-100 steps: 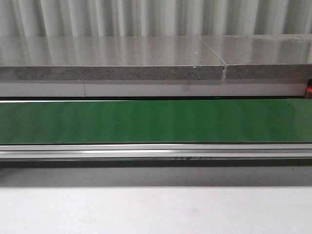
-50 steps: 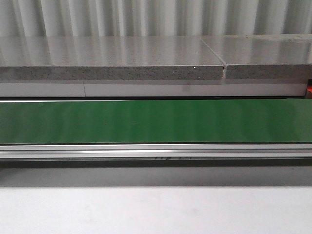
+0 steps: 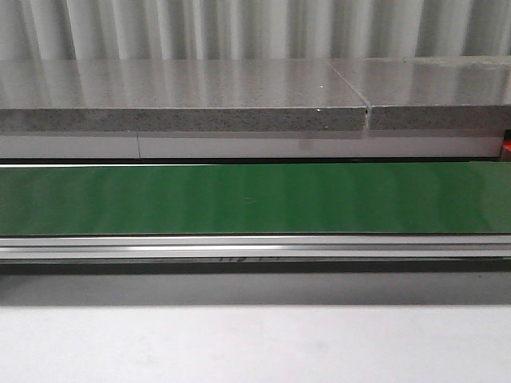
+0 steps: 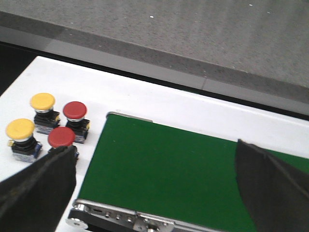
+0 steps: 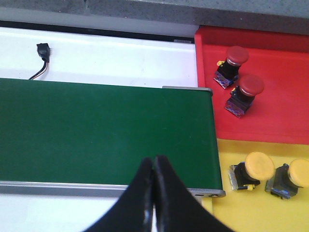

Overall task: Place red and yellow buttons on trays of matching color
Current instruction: 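Move the left gripper over the remaining buttons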

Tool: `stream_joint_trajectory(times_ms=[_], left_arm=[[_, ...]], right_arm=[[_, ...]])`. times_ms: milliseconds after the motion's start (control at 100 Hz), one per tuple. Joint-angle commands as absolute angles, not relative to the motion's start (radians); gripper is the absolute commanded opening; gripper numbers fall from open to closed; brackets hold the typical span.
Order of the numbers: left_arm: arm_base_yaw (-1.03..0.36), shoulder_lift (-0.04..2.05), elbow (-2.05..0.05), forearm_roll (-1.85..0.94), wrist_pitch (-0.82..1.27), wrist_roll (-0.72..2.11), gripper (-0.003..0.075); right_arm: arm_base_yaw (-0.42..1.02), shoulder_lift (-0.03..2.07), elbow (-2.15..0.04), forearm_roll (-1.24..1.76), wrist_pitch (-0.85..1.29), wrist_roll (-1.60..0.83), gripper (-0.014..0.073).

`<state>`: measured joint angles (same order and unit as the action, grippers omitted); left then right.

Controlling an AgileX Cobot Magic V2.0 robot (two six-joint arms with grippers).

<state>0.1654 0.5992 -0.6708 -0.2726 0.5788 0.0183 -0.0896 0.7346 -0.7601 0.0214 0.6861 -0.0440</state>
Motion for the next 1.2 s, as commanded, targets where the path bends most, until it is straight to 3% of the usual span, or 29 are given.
stream_joint_trajectory(times_ms=[0,220,600,1190], left_arm=[[0.218,0.706,-0.769,-0.277,0.529,-0.017,0.0616],[0.339,0.995,-0.904,-0.348,0.606,-0.019,0.0616],[0.354,1.411,-1.031,-0.342,0.599,-0.013,0.0616],[0.354,1.591,-1.041,-0.337,0.479,-0.045,0.0616]], right_arm=[[-0.089,0.730,-0.786,0.015,0.631,-0.052,-0.0069],[-0.089,0.730,-0.786,0.015,0.631,-0.052,-0.0069],[-0.089,0.730,-0.786,0.015,0.631,-0.052,-0.0069],[-0.089,0.730,-0.786,0.015,0.631,-0.052,-0.0069]])
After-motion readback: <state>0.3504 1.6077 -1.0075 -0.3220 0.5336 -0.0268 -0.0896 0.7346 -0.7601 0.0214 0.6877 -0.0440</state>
